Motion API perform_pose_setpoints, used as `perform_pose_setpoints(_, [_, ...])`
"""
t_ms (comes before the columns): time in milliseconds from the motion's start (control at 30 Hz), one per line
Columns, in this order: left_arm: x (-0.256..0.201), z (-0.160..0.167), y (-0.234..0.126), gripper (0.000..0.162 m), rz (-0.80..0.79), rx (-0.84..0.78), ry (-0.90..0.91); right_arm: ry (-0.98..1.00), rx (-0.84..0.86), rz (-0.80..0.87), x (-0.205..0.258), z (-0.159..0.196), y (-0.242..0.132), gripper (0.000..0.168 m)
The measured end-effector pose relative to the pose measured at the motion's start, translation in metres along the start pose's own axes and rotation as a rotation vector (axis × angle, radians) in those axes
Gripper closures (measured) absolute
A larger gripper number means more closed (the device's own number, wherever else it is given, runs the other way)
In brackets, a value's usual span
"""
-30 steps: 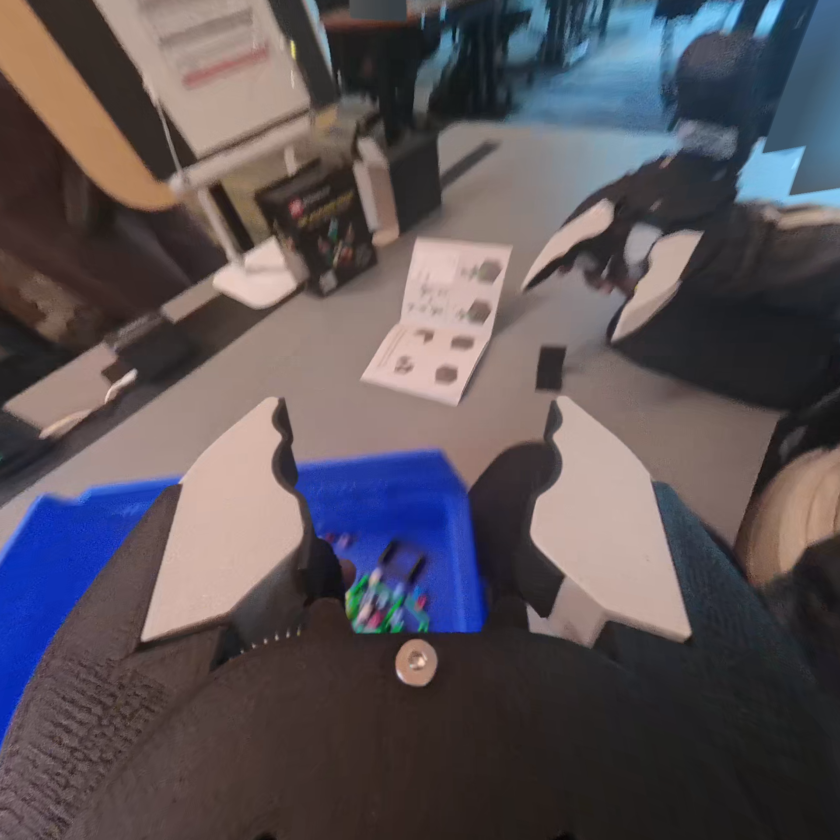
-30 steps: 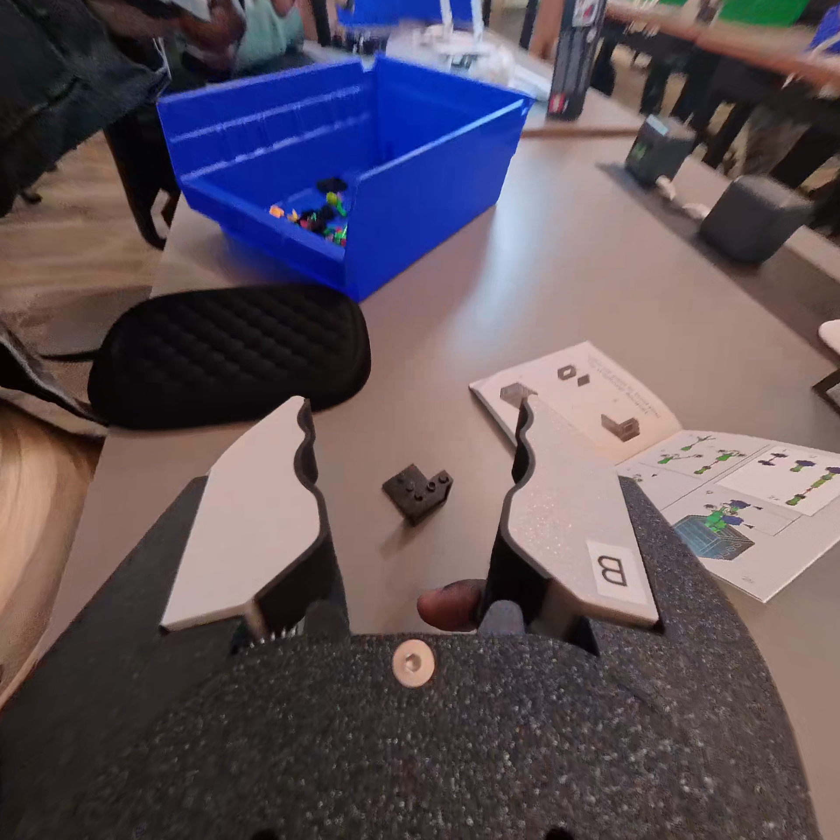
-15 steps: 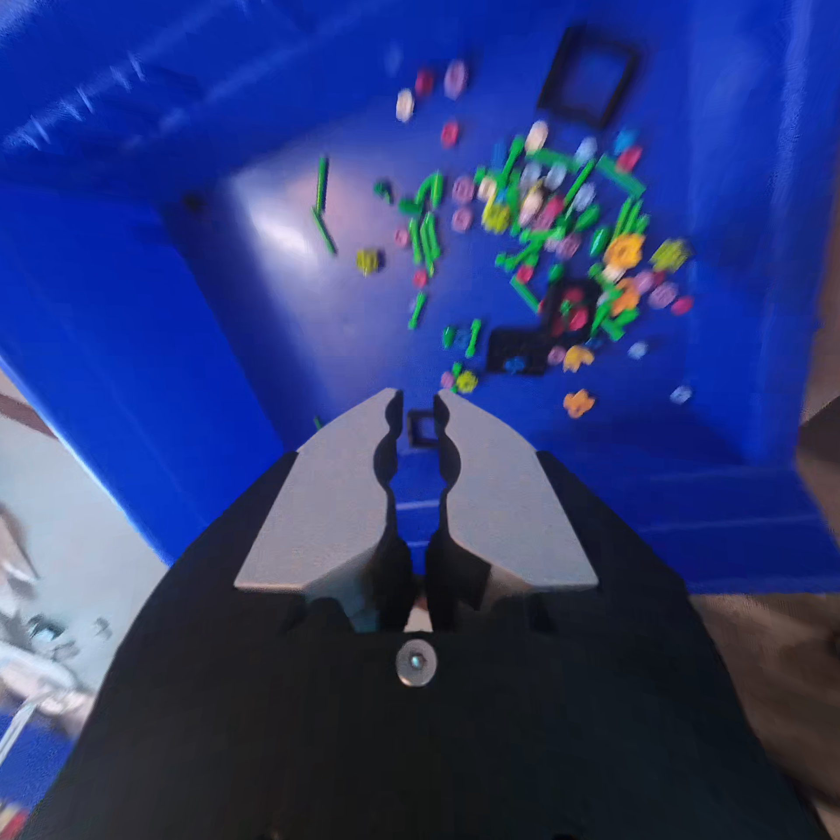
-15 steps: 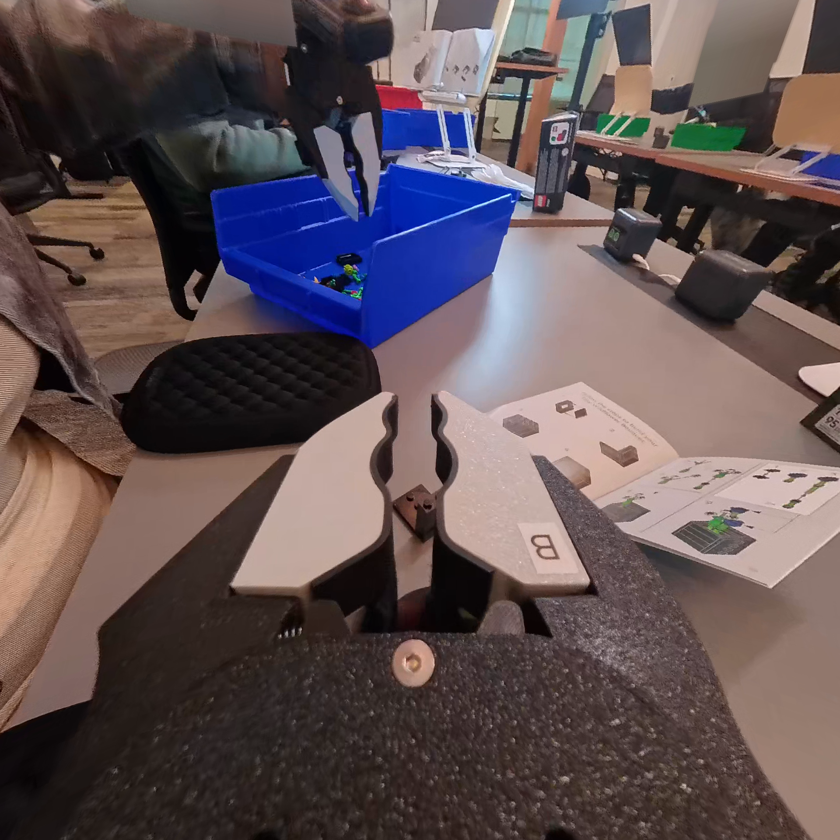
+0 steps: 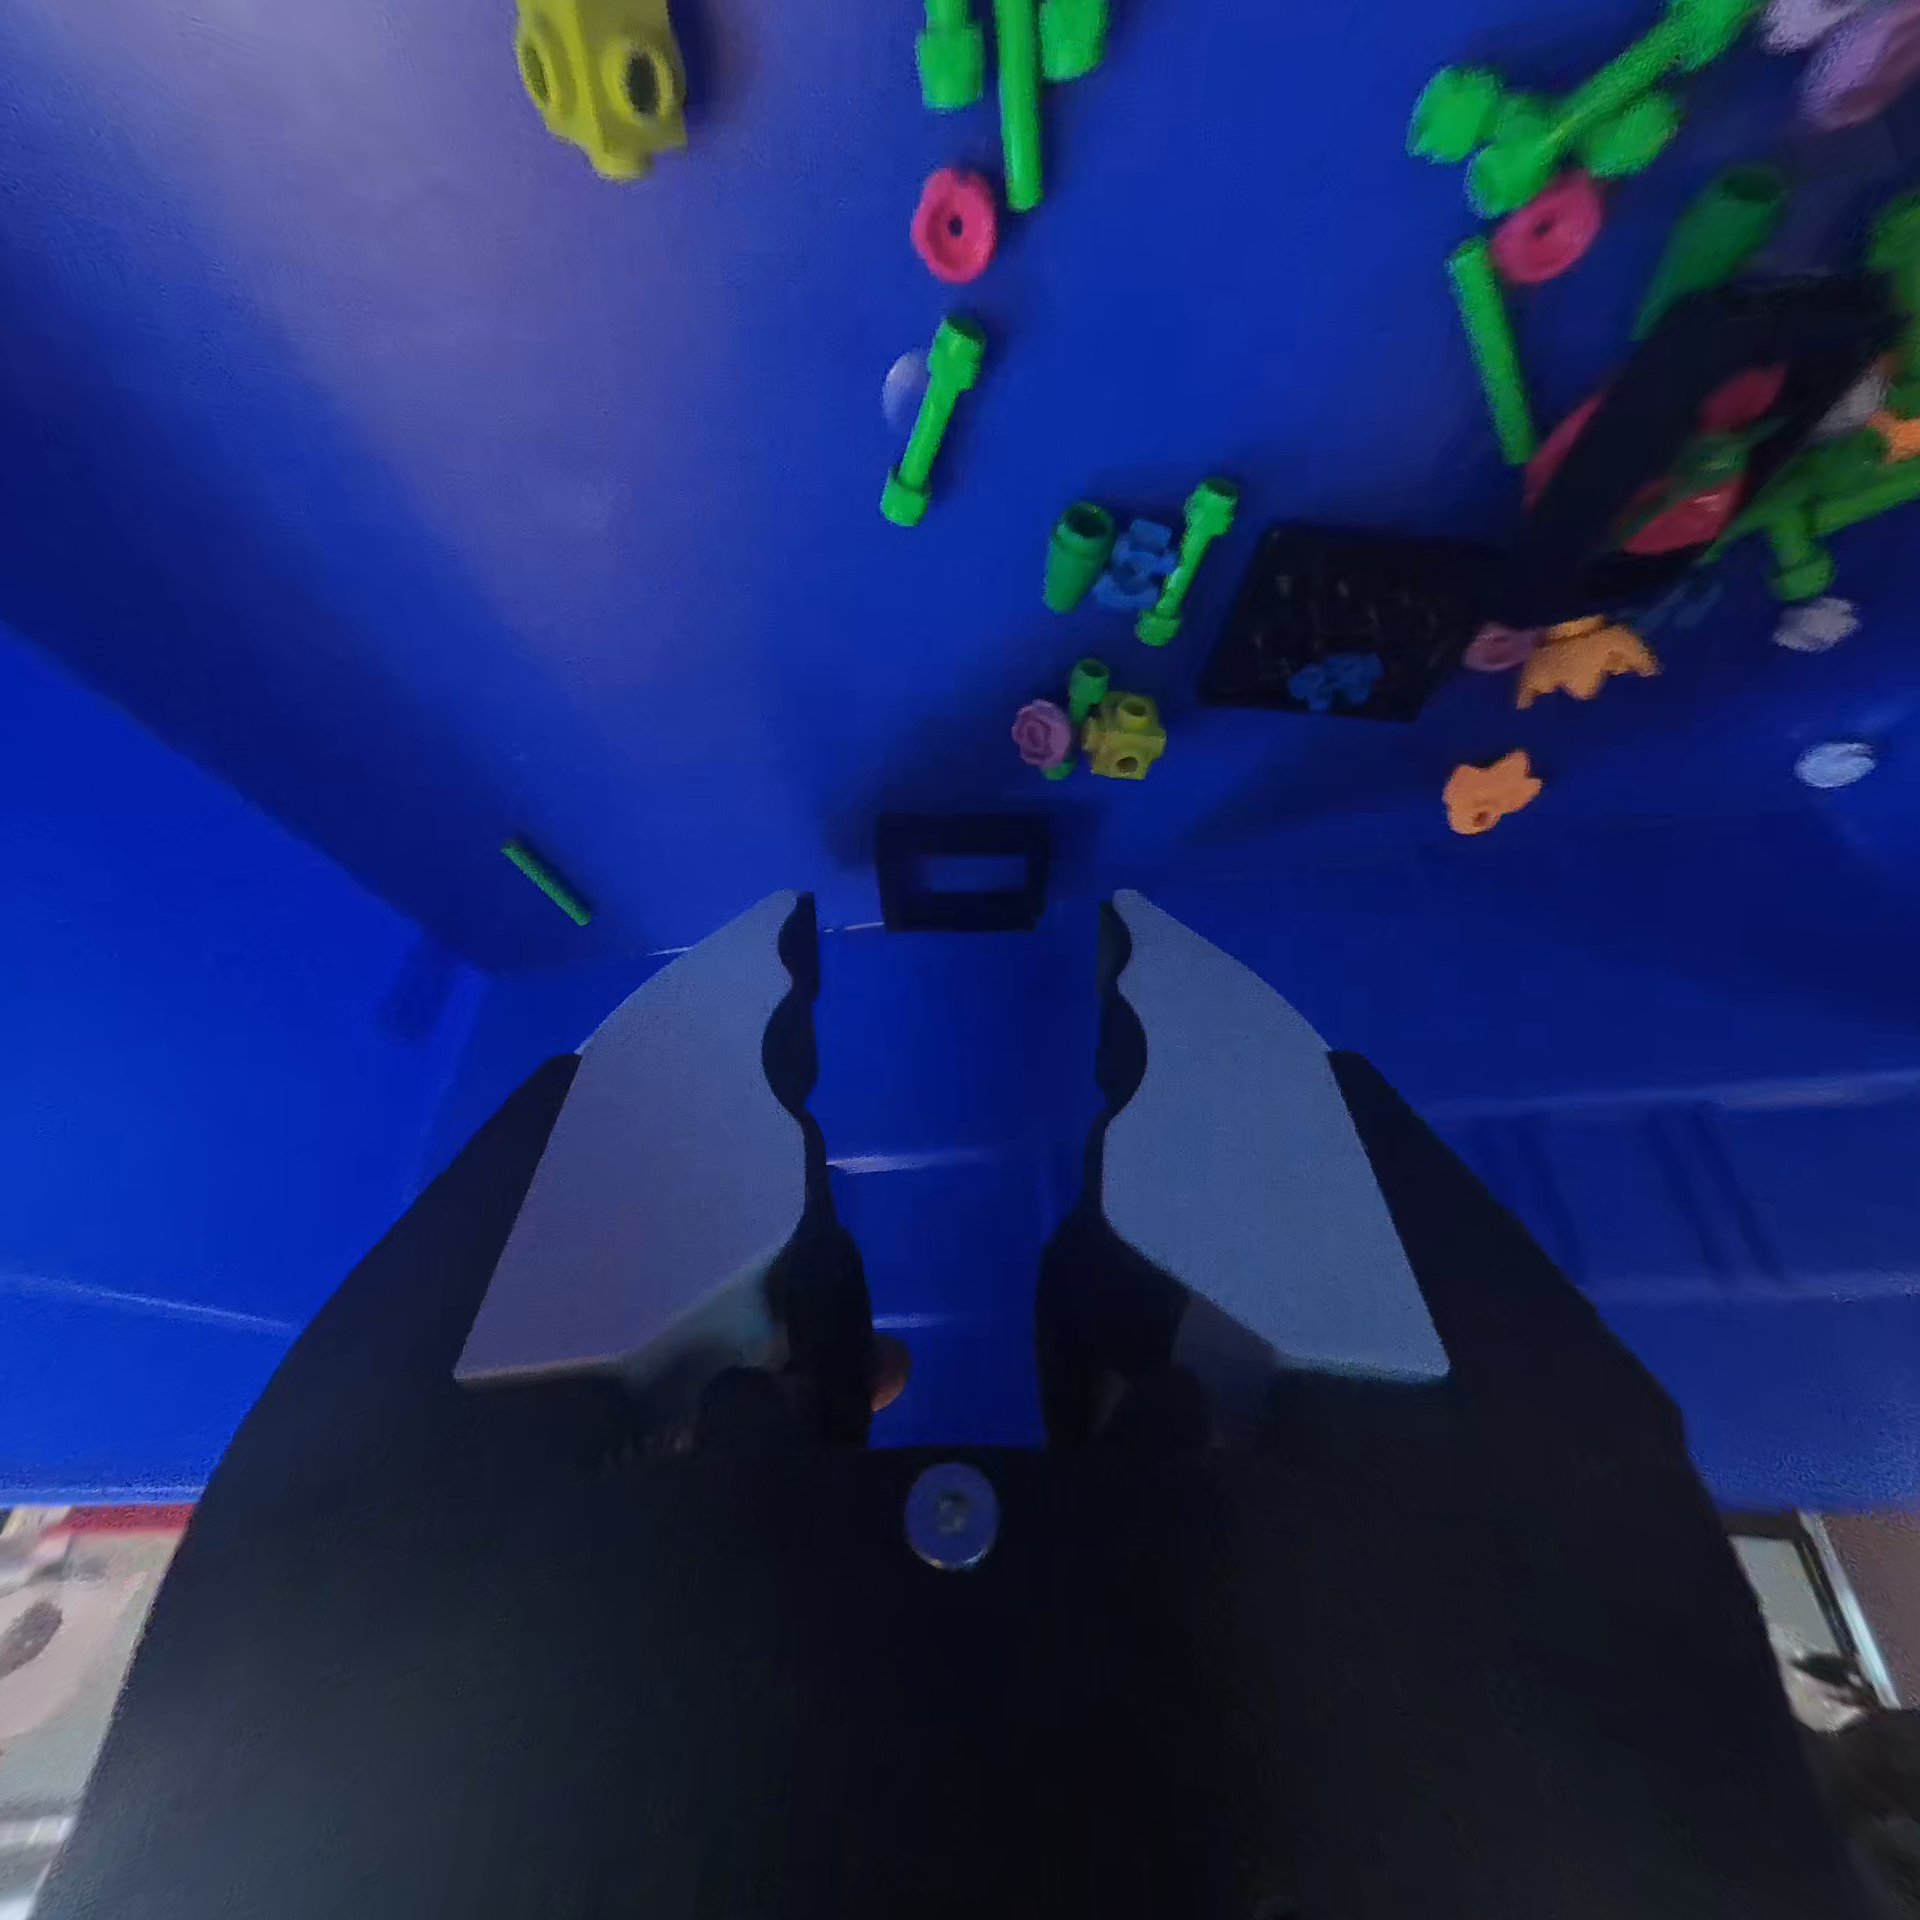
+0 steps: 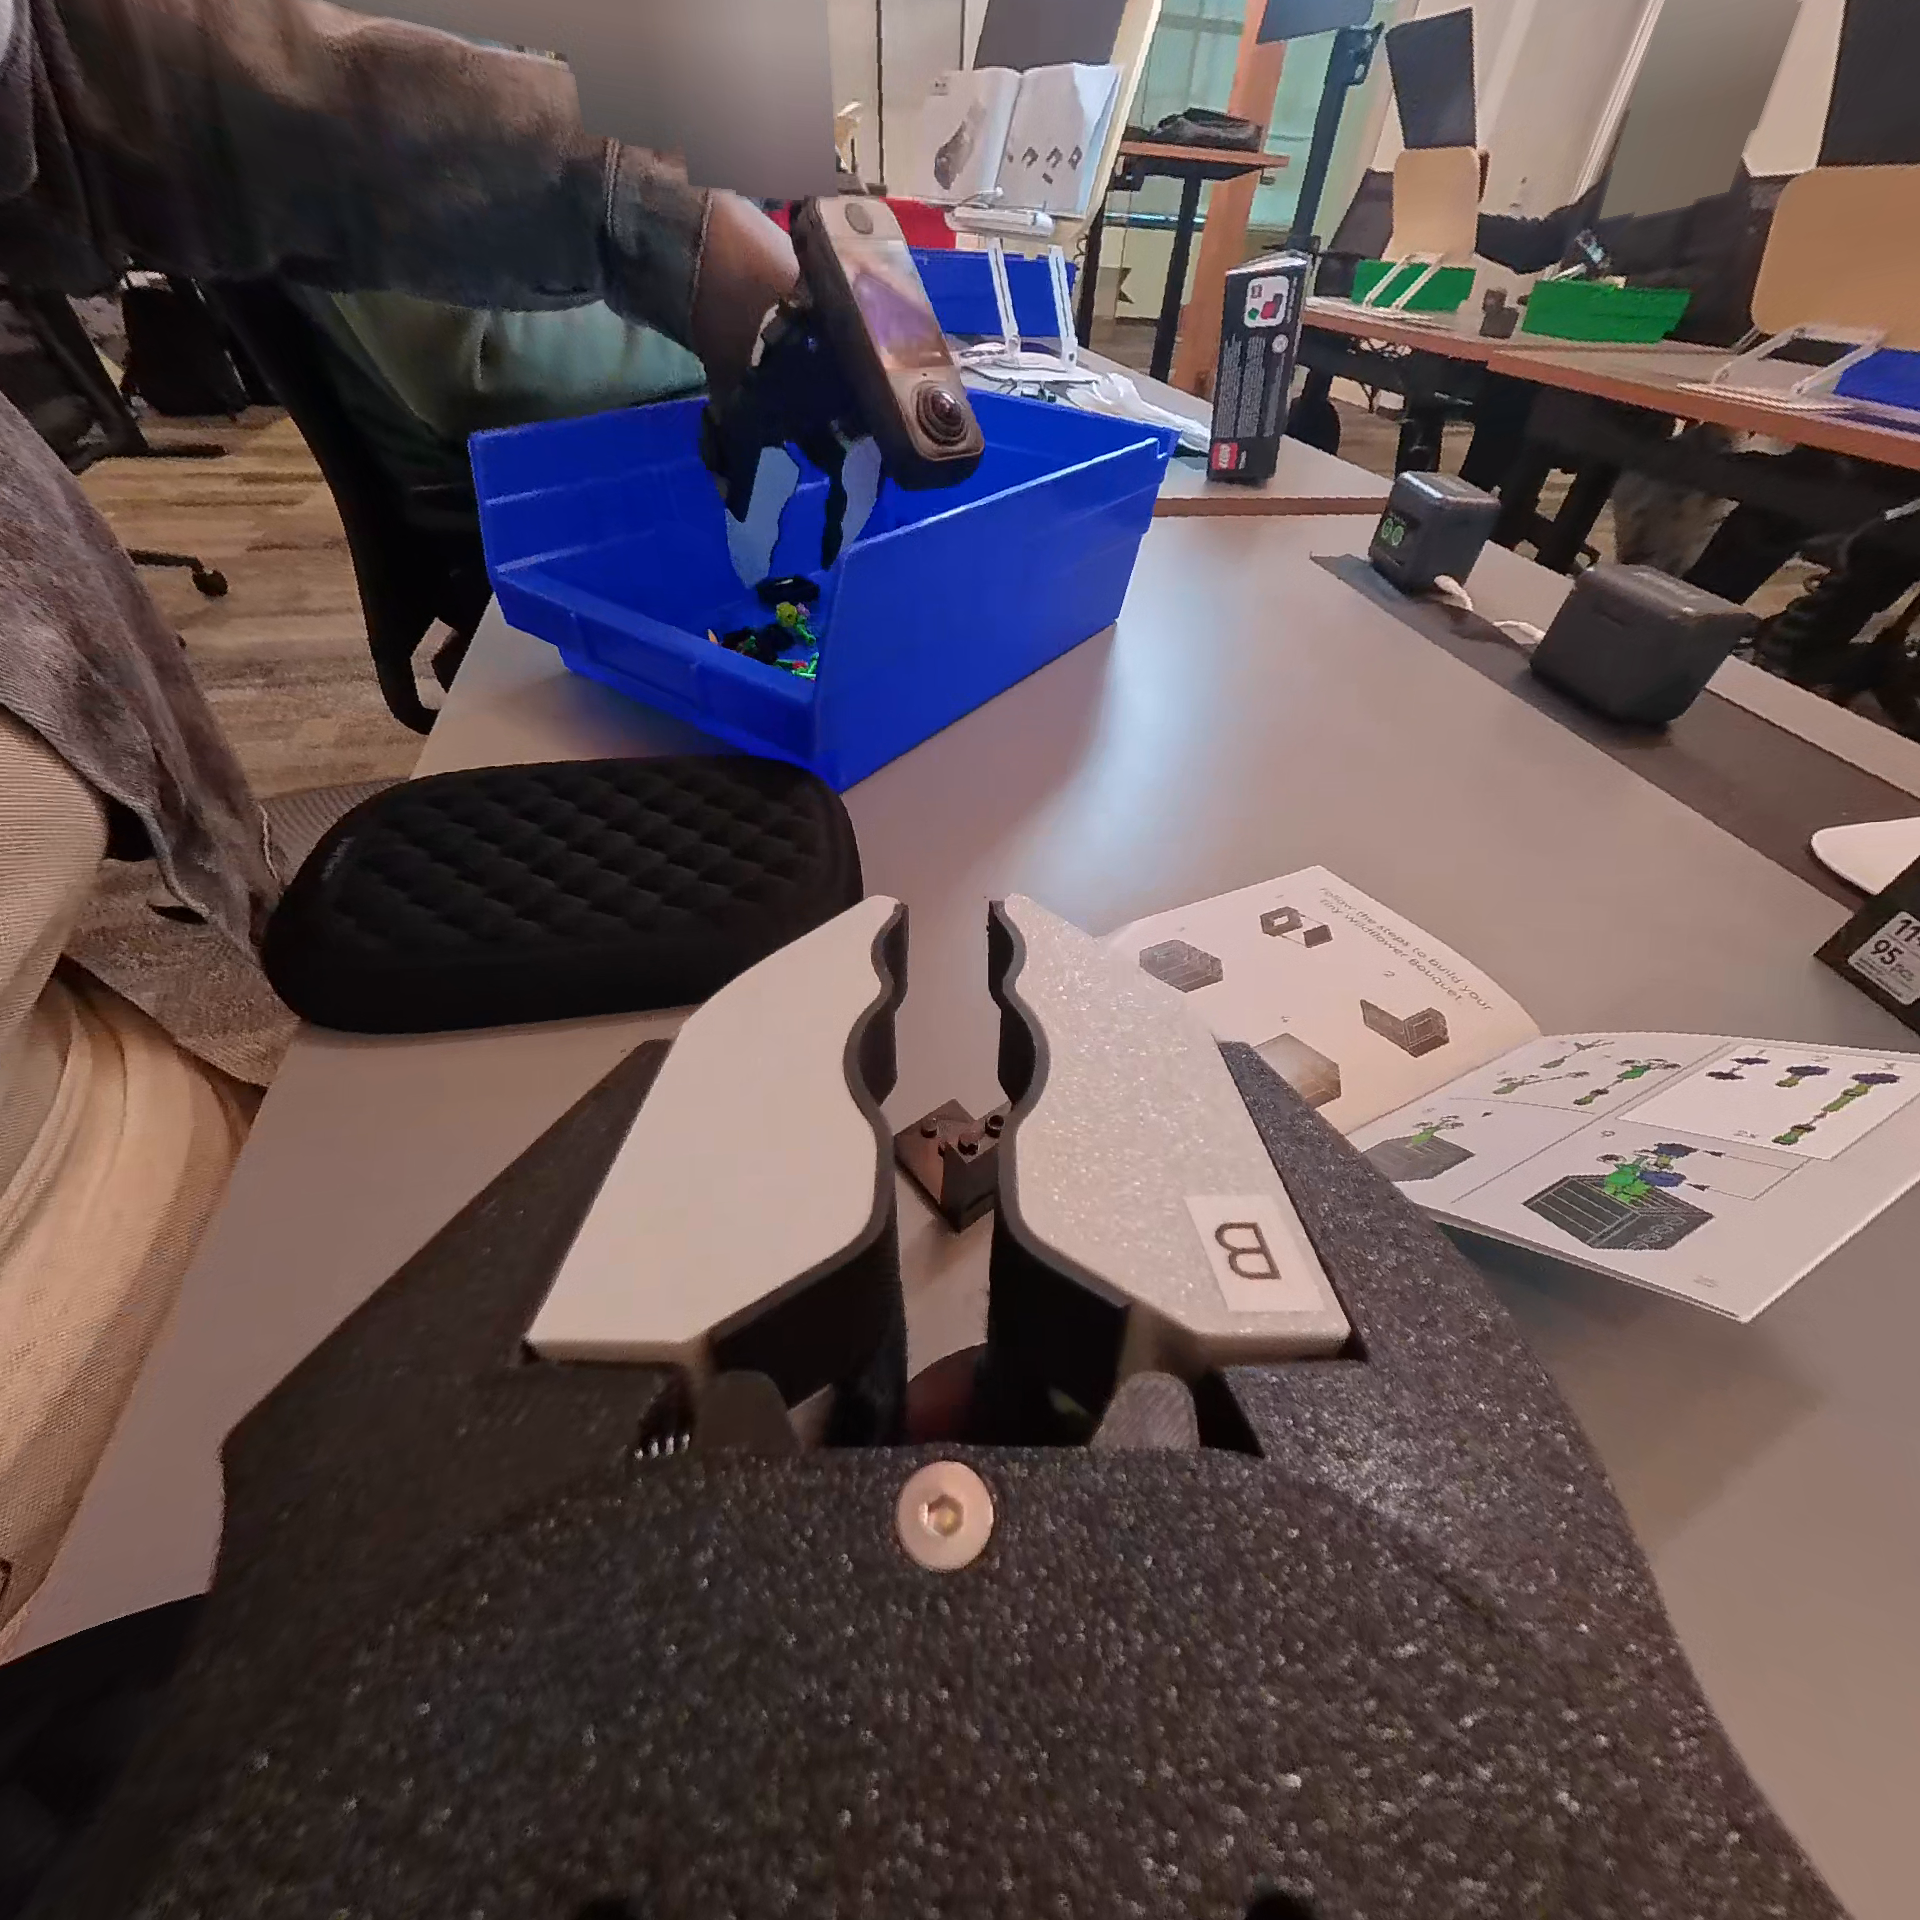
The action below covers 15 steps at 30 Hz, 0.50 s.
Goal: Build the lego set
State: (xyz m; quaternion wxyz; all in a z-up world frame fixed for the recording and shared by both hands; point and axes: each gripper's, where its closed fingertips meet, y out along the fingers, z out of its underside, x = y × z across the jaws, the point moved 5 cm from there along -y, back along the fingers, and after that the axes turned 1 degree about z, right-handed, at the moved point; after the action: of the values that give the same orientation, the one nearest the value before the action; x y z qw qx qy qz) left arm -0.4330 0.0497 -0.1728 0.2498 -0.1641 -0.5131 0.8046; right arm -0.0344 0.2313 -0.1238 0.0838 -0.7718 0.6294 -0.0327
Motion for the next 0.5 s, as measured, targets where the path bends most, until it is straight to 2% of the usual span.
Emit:
perform_pose_setpoints(100, [0.0,0.001,0.011,0.113,0.002,0.037,0.006,-0.014,0.013,-0.002,0.001,0.001,0.001,0.154])
perform_pose_setpoints(167, [0.0,0.002,0.011,0.128,0.0,0.037,0.008,-0.016,0.018,-0.002,0.001,0.002,0.002,0.154])
perform_pose_setpoints(300, [-0.001,0.004,0.007,0.128,0.022,-0.015,-0.021,-0.018,0.022,0.0,0.001,0.002,0.002,0.154])
perform_pose_setpoints(500, [-0.007,-0.003,-0.033,0.129,0.023,-0.286,-0.103,-0.035,0.048,-0.004,0.003,0.005,0.005,0.154])
